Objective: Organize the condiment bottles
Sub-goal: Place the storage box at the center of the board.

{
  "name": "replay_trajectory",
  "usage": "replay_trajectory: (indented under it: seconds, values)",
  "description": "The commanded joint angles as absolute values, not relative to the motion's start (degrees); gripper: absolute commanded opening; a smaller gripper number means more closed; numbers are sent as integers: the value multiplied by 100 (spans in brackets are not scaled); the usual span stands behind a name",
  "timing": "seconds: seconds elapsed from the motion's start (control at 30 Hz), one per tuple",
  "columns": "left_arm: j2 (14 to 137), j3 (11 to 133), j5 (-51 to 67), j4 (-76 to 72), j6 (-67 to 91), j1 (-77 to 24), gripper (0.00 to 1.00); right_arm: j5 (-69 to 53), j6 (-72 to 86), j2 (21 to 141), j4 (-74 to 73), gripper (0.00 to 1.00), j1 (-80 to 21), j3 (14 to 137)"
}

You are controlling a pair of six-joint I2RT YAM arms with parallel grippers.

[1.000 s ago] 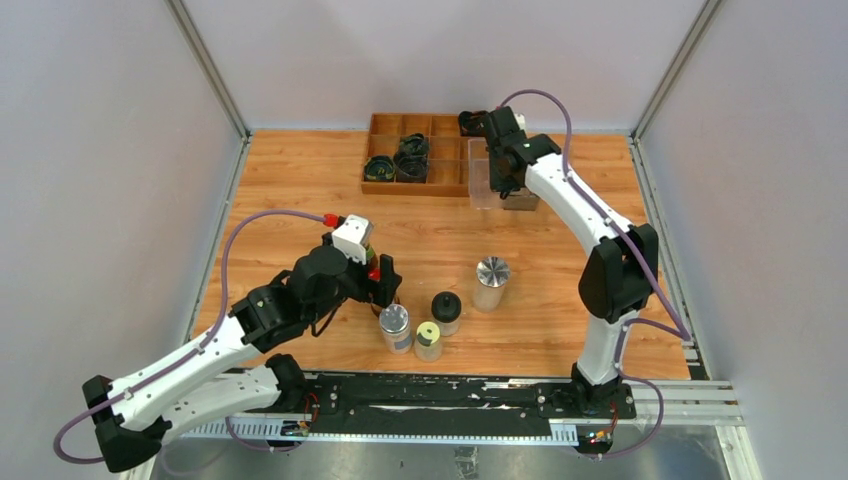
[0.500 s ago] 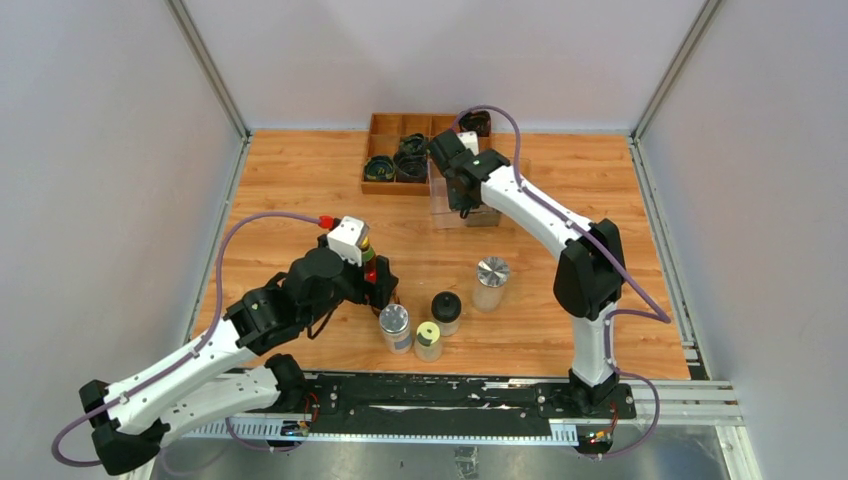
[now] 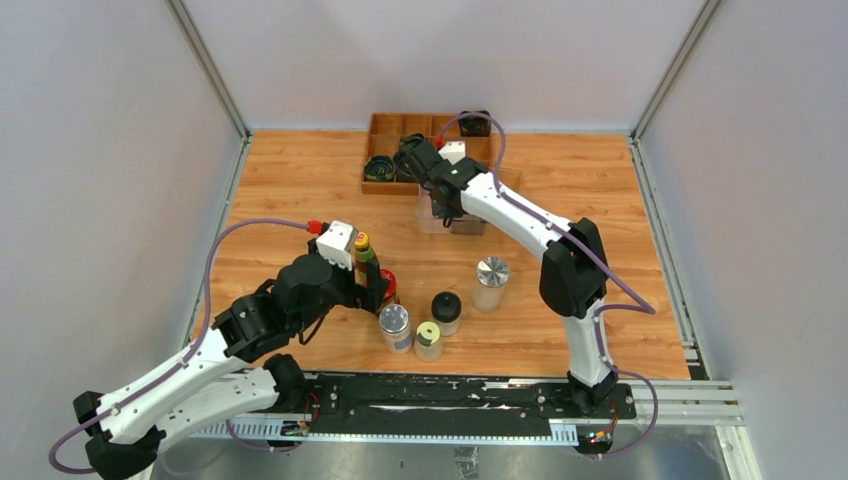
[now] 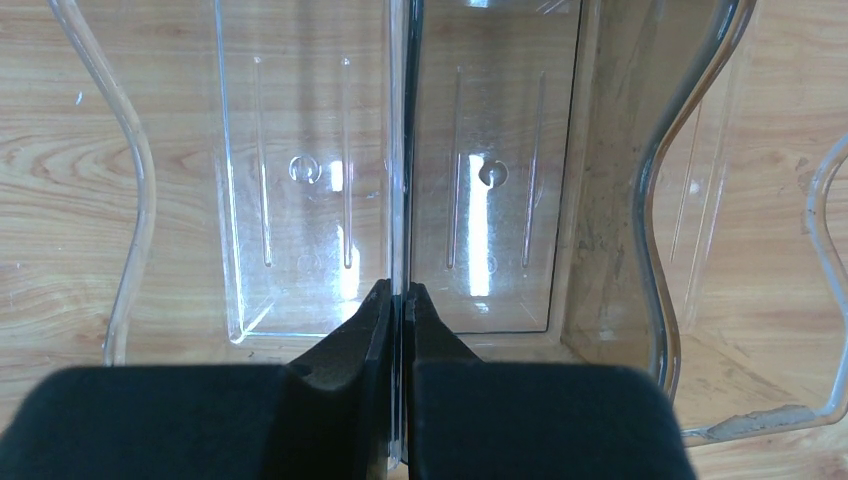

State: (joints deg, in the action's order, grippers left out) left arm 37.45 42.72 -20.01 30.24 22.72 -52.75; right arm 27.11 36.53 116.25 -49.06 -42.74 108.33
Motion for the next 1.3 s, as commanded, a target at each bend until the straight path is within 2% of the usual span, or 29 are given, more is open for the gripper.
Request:
replay_trajectory:
  seconds: [0.0,0.43,1.27]
  values:
    - [3589,4146,-2108,3199,2268,-5317,100,2893,3929,11854,-4904,0,-4507,10963]
    - [3500,4118,-2092,3218,2399,-5313,100,2716,4065,12223,-4605,0,-4866,10761]
    - [3460,4098,-2050,3253,2408,-5318,100,2474,4359,12592,-4278,0,-4922,10270]
